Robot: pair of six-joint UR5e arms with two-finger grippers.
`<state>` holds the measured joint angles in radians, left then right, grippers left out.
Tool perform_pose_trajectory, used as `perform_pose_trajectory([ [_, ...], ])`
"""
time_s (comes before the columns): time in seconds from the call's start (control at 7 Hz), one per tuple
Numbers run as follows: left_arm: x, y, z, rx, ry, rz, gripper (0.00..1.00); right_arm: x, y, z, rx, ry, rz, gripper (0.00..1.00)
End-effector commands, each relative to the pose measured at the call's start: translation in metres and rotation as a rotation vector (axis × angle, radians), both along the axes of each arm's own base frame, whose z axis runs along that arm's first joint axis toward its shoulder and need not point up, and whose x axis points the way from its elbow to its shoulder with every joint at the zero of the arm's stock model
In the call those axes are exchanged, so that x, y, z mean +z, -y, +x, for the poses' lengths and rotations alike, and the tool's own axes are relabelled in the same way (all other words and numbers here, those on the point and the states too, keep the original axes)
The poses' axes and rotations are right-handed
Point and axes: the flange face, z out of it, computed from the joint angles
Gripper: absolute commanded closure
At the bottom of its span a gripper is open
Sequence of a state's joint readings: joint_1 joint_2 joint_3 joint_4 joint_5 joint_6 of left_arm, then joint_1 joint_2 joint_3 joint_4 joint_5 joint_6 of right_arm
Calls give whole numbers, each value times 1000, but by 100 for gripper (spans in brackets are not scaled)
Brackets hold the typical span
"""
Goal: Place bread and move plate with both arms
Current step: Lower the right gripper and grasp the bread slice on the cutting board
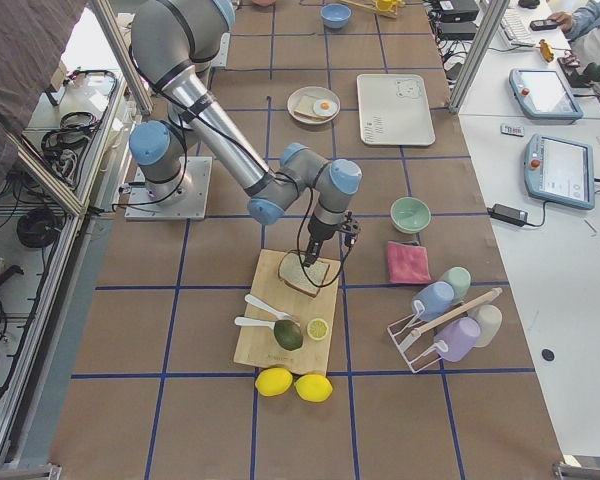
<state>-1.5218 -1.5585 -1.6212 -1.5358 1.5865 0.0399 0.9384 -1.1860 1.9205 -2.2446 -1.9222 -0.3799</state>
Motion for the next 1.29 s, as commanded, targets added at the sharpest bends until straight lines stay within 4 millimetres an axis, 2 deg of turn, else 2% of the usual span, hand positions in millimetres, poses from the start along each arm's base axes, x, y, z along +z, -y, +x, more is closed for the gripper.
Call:
perform_pose_trajectory([
  [0.0, 0, 0, 0, 0, 1, 0, 0, -2, 0, -1, -1, 0, 3, 53],
  [0.14, 0, 0, 0, 0, 1, 0, 0, -4, 0, -1, 5, 2, 8, 65],
  [0.29, 0, 0, 0, 0, 0, 0, 0, -4, 0, 0, 31, 10, 15, 73],
  [0.43, 0, 0, 0, 0, 1, 0, 0, -4, 1, 0, 31, 16, 11, 74],
  [0.57, 0, 0, 0, 0, 1, 0, 0, -4, 0, 0, 28, 17, 9, 81],
  [0.86, 0, 0, 0, 0, 1, 0, 0, -8, -1, 2, 29, 28, 22, 100],
  [1.0, 0, 0, 0, 0, 1, 0, 0, -5, -6, 5, 28, 16, 15, 100],
  [1.14, 0, 0, 0, 0, 1, 0, 0, 7, -4, 9, 28, -3, 4, 100],
])
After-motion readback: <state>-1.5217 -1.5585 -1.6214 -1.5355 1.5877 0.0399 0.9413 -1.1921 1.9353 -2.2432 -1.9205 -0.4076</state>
